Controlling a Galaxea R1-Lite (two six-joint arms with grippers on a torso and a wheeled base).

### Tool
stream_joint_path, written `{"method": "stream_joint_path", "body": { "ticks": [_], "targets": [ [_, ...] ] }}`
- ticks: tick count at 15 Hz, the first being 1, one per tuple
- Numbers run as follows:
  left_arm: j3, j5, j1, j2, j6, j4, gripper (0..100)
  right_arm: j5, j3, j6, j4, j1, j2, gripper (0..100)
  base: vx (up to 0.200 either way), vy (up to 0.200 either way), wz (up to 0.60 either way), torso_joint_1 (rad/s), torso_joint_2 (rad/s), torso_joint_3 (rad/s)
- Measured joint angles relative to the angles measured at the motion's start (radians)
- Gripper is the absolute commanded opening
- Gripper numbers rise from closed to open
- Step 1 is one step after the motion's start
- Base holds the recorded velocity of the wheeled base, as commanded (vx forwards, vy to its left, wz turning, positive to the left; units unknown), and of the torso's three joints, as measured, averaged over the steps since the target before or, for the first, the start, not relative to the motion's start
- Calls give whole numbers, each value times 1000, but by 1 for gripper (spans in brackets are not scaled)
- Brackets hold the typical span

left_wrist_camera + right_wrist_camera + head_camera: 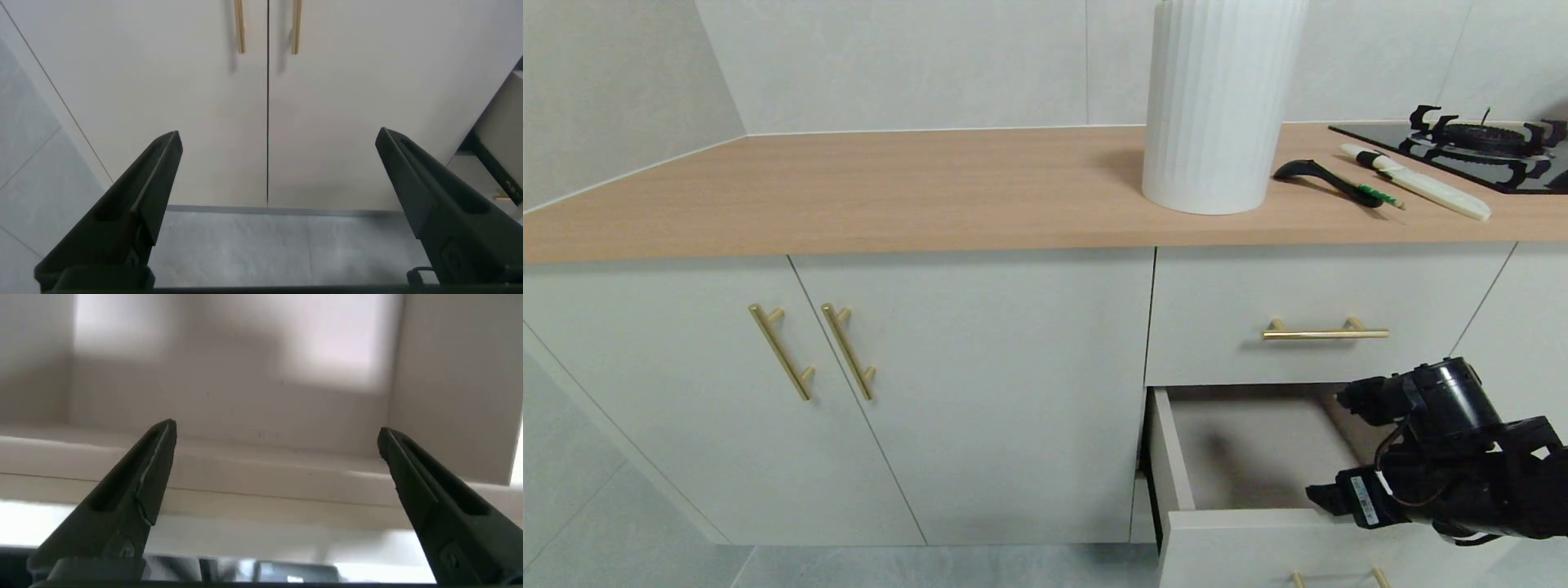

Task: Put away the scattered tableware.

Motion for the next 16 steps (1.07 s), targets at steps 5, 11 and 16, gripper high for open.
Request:
{"method": "stream_joint_path", "body": {
  "ticks": [5, 11, 16],
  "targets": [
    [0, 0, 0, 0, 0, 0, 100, 3, -31, -3, 234, 49, -31, 100, 0, 0, 0, 0, 0, 0],
    [0, 0, 0, 0, 0, 0, 100, -1, -107, 1, 701, 154, -102, 100, 0, 0, 0, 0, 0, 0],
    [0, 0, 0, 0, 0, 0, 100, -5, -144, 45, 709, 183, -127, 100, 0, 0, 0, 0, 0, 0]
  ]
}}
